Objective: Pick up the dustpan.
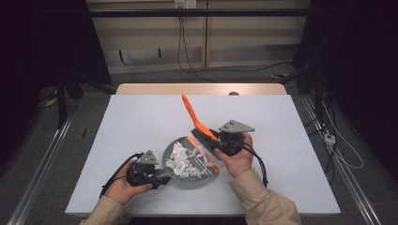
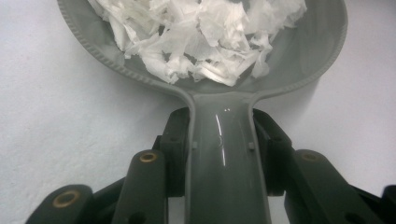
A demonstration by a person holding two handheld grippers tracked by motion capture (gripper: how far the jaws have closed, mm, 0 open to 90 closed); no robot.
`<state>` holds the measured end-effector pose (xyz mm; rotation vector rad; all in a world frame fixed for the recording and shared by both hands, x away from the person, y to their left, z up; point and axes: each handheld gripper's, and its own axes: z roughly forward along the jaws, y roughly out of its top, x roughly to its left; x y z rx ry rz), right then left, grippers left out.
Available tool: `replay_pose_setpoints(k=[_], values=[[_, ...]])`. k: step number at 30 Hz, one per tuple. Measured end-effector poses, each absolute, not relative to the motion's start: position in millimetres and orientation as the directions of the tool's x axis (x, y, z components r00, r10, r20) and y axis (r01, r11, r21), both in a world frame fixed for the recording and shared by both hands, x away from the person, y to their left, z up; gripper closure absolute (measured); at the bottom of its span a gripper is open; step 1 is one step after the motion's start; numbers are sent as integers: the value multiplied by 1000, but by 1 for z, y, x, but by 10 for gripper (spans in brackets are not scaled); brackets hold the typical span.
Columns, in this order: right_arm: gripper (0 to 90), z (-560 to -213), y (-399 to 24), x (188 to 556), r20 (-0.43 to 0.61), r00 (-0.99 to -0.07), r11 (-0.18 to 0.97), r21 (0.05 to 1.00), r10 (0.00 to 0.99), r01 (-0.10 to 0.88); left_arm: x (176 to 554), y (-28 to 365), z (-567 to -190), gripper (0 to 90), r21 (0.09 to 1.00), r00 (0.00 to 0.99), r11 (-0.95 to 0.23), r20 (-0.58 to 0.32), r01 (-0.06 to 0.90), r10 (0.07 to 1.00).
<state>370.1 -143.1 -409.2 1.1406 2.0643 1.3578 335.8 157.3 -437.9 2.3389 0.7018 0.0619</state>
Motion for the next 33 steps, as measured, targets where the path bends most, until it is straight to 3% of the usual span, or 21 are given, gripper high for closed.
replay_pose_setpoints(k=[3, 5, 13, 18, 20, 23, 33], values=[[718, -417, -142, 372, 76, -575, 214, 881, 815, 421, 336, 158, -438, 623, 635, 851, -612, -144, 471, 505], [718, -426, -141, 375, -7, -550, 283, 863, 835, 418, 336, 157, -439, 621, 638, 851, -610, -145, 470, 505], [716, -431, -130, 369, 26, -577, 268, 867, 816, 419, 337, 148, -441, 590, 639, 849, -613, -125, 465, 514], [718, -426, -119, 364, 159, -631, 177, 883, 759, 435, 336, 145, -441, 621, 633, 846, -621, -107, 463, 522], [718, -426, -115, 362, 167, -640, 178, 881, 750, 438, 335, 144, -440, 633, 633, 847, -624, -97, 457, 522], [718, -419, -109, 360, 94, -647, 220, 895, 757, 388, 334, 144, -440, 637, 634, 848, -625, -95, 455, 521], [718, -421, -122, 368, 79, -600, 198, 903, 796, 381, 334, 151, -438, 638, 657, 844, -601, -103, 455, 527]])
